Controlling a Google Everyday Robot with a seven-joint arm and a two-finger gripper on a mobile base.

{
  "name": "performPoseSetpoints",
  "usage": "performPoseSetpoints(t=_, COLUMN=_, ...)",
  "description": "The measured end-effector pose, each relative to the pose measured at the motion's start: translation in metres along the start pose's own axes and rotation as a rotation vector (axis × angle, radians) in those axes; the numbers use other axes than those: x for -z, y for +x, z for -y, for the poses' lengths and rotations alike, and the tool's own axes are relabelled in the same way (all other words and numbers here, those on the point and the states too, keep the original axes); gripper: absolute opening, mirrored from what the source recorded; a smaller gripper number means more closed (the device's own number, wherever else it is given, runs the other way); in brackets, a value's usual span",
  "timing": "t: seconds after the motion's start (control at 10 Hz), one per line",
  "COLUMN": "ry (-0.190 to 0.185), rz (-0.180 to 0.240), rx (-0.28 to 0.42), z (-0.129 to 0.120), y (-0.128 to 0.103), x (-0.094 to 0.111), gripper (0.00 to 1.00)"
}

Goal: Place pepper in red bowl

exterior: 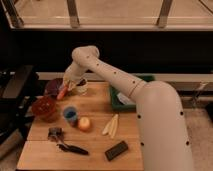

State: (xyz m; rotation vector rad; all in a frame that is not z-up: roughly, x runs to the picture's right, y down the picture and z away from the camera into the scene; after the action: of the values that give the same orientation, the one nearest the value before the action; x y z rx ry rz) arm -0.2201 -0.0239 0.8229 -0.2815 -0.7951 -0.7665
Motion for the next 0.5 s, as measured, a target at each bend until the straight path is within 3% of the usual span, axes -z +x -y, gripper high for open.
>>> performPoseSetpoints(t=0.5, ry=0.011, rz=0.09, rx=0.14, z=0.043, y=-0.051, x=-0.044, gripper=0.5)
